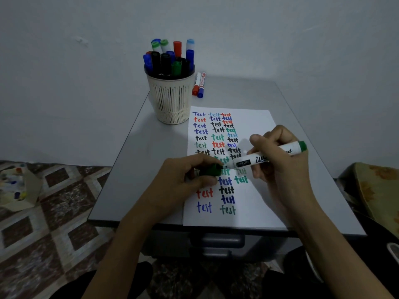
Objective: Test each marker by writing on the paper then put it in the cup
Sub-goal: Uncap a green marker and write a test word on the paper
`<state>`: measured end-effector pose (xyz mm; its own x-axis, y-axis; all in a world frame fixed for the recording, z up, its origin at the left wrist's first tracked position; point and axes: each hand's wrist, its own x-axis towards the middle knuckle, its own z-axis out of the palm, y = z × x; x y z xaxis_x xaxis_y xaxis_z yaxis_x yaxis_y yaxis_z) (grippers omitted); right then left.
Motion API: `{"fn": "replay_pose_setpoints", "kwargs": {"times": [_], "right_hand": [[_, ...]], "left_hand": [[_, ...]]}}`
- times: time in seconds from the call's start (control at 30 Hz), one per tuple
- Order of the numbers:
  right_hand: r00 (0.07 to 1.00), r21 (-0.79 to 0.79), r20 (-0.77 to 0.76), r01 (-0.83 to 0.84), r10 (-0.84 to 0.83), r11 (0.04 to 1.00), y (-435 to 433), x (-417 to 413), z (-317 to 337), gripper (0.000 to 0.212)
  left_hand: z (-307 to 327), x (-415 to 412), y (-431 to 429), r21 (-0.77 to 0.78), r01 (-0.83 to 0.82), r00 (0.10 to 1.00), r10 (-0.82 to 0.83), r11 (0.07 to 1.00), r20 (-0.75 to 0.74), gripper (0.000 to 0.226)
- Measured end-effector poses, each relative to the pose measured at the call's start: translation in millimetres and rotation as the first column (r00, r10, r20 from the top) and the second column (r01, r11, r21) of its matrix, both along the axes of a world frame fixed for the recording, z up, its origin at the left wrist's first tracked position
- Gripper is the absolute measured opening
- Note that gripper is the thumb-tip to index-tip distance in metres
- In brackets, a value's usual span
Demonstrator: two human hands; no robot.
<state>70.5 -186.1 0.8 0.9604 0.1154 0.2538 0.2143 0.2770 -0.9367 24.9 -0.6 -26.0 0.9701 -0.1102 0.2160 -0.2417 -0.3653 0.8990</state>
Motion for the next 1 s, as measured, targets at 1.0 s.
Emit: {"fn": "replay_pose_setpoints", "kwargs": {"times": [1.0], "right_hand": [[0.957,0.165,-0.277,-0.045,0.091,0.985,49,-16,4,0.032]], "left_hand": [[3,-4,4,0.213,-0.269,0.861,0.135,0.939,0.49,0.032]]}}
